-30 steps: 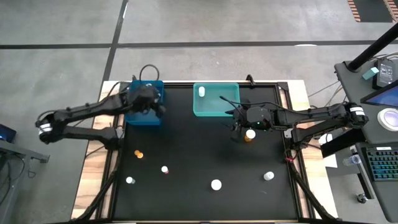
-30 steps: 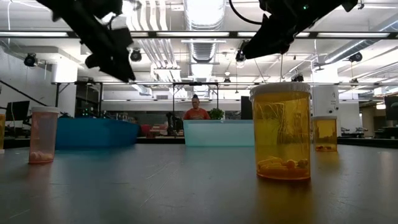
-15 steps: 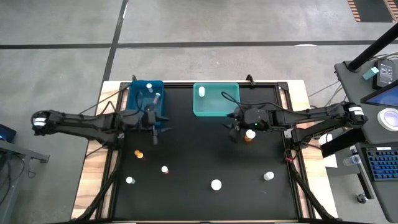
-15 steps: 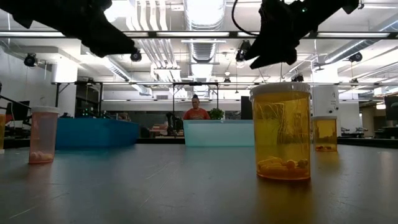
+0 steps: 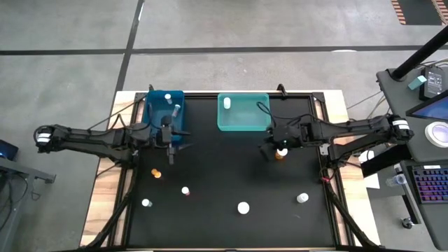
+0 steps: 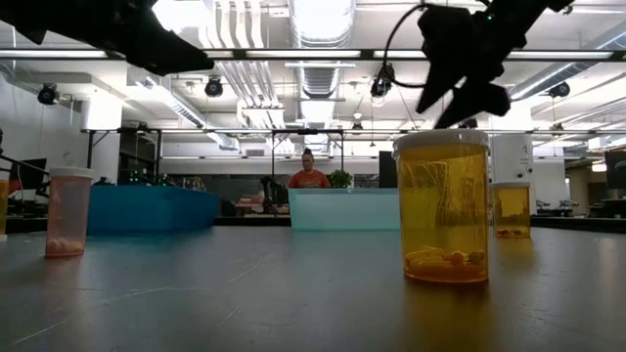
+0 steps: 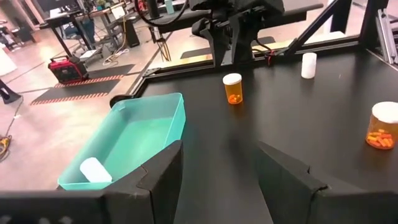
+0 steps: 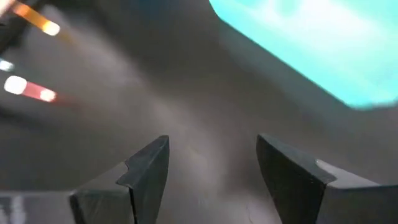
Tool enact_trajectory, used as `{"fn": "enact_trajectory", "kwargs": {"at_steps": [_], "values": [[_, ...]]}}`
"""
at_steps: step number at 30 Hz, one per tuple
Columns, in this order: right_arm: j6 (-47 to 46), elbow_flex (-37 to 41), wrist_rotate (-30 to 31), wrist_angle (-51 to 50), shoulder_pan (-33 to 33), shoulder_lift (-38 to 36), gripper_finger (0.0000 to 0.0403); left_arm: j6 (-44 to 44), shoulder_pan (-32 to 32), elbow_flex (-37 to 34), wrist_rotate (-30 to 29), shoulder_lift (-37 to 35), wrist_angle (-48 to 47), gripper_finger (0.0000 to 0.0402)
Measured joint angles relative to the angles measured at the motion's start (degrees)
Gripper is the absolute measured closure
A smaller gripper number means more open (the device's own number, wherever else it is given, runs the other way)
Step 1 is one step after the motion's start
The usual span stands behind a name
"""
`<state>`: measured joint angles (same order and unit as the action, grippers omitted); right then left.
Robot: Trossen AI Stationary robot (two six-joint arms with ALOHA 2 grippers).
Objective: Pick and place medicine bottles into bin by pill shape (circle, oval)
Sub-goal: Put the top orange capsule bottle into the blue bin
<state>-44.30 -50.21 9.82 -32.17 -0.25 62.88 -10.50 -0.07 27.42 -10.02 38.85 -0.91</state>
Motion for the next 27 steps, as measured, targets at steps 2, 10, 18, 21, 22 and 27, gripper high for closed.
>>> {"fn": "enact_trajectory", "kwargs": {"at_steps": [2, 10, 18, 21, 22, 27], "values": [[-2.9, -1.3, 0.0, -5.2, 0.0, 0.4, 0.017, -0.4, 0.0, -0.1, 0.0, 0.2, 0.1, 0.0223], [-10.5, -5.7, 0.0, -20.8, 0.2, 1.0, 0.0175, -0.4, 0.0, -0.6, 0.0, 0.0, -0.1, 0.0223], [-15.0, -5.7, -1.2, -29.0, 0.3, 1.0, 0.0167, -0.3, 0.1, -0.6, -0.9, -0.5, 0.0, 0.0223], [-15.3, -5.0, -1.3, -28.8, 0.3, 1.1, 0.0147, -0.3, 0.1, -0.6, -0.9, -0.5, 0.1, 0.0223], [-15.3, -4.8, -1.3, -29.0, 0.3, 1.1, 0.0138, -0.3, 0.1, -0.6, -0.9, -0.4, 0.1, 0.0223], [-15.9, -3.6, -1.3, -28.8, 0.2, 1.1, 0.0102, -0.2, 0.1, -0.6, -0.9, -0.5, 0.1, 0.0223]]}}
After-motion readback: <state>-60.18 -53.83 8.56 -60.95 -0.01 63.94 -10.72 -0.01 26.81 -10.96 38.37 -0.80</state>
